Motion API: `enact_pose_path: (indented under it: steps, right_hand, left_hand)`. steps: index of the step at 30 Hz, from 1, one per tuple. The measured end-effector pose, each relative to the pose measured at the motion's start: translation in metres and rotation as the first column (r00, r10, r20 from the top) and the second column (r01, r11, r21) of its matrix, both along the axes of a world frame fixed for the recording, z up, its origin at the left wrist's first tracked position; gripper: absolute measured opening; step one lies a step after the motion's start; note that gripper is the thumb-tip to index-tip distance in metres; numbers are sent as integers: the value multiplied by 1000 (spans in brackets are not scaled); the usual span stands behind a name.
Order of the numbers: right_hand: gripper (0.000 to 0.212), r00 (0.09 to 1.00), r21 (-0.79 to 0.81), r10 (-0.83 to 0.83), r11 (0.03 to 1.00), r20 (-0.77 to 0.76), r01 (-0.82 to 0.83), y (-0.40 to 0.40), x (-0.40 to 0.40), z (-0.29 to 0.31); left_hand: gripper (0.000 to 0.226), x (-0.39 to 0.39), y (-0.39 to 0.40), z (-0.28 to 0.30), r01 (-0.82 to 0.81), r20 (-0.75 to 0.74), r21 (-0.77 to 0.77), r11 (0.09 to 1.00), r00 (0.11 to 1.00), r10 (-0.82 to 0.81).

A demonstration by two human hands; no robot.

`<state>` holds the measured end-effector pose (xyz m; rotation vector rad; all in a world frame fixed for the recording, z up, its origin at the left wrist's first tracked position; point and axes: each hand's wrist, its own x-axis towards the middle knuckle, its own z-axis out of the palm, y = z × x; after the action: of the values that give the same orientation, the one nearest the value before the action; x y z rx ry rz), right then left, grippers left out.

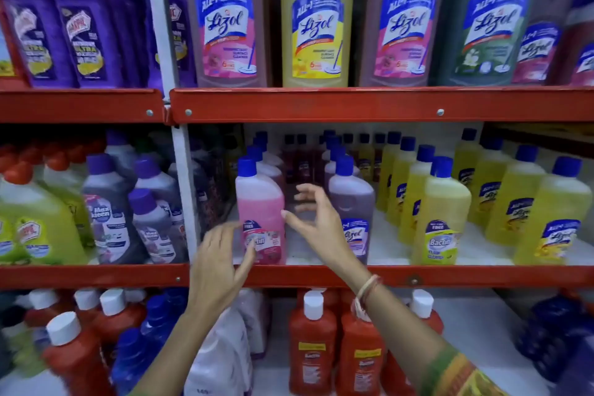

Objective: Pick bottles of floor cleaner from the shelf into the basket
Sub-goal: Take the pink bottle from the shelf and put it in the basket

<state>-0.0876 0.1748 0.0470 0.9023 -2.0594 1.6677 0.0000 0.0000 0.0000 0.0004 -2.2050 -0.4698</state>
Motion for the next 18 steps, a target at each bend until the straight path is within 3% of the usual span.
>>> enact_pose_path:
  steps: [4, 7, 10, 14, 18]
  right_hand:
    - [69, 982, 127, 2, 992, 190, -27, -33, -3, -13]
    - [71, 958, 152, -20, 988, 285, -25, -54, -12, -26]
    - [67, 946, 44, 15, 999, 324, -31, -64, -14, -34]
    - [65, 977, -32, -52, 998, 204, 60, -65, -3, -34]
    - [64, 959, -12, -271, 963, -87, 270, -52, 16, -14]
  left_hand:
    - [49, -1, -20, -27, 29, 143, 120, 992, 989, -46]
    - [55, -6, -30, -46, 47, 210, 30, 998, 976, -52]
    - [51, -9, -37, -57, 70, 232, -94, 993, 972, -46]
    - [53, -9, -43, -57, 110, 248, -123, 986, 966, -76]
    - [58, -6, -42, -57, 76, 239, -156, 985, 970, -37]
